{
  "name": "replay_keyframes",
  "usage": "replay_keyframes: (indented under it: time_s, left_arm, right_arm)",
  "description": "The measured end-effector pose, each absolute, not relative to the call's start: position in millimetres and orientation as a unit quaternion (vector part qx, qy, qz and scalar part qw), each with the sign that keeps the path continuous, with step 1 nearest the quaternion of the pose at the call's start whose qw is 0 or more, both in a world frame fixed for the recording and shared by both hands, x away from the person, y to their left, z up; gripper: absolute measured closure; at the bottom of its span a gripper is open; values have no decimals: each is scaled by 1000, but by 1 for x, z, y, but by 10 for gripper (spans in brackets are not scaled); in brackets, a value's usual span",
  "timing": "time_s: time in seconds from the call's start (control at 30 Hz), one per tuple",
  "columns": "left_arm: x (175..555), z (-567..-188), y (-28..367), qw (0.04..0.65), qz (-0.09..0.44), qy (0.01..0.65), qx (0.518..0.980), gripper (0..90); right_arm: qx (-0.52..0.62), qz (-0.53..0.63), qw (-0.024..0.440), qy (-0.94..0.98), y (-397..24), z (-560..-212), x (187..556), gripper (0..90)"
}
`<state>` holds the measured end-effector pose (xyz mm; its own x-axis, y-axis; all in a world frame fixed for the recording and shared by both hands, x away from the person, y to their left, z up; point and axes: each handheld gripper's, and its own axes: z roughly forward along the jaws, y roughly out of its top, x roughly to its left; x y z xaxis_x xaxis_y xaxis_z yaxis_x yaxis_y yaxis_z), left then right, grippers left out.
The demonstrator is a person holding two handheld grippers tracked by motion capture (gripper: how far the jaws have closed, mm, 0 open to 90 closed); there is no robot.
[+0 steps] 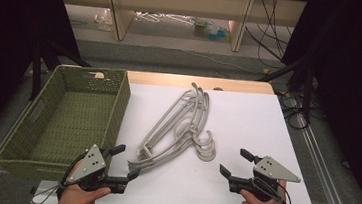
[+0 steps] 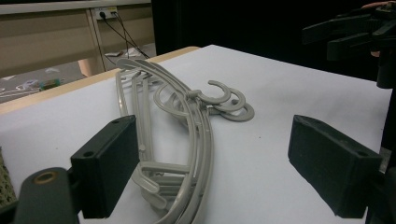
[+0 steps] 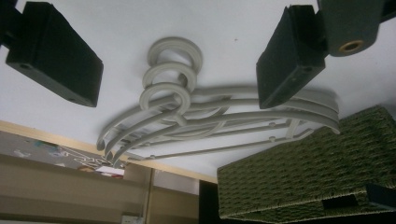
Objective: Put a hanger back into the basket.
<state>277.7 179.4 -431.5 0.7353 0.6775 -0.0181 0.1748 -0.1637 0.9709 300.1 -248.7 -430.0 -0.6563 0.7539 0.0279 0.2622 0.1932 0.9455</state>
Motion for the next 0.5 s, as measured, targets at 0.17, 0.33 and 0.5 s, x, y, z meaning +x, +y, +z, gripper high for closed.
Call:
replay_keyframes:
  time_s: [0.17, 0.33, 0.5]
  left_arm:
    - [279, -430, 178, 574, 218, 287, 735, 163]
    - [280, -428, 172, 577, 209, 292, 734, 163]
    - [284, -423, 164, 571, 205, 283, 743, 163]
  right_arm:
    - [347, 533, 232, 736, -249, -430, 300, 157]
    - [348, 534, 231, 735, -249, -430, 301, 158]
    - [346, 531, 240, 735, -251, -431, 302, 158]
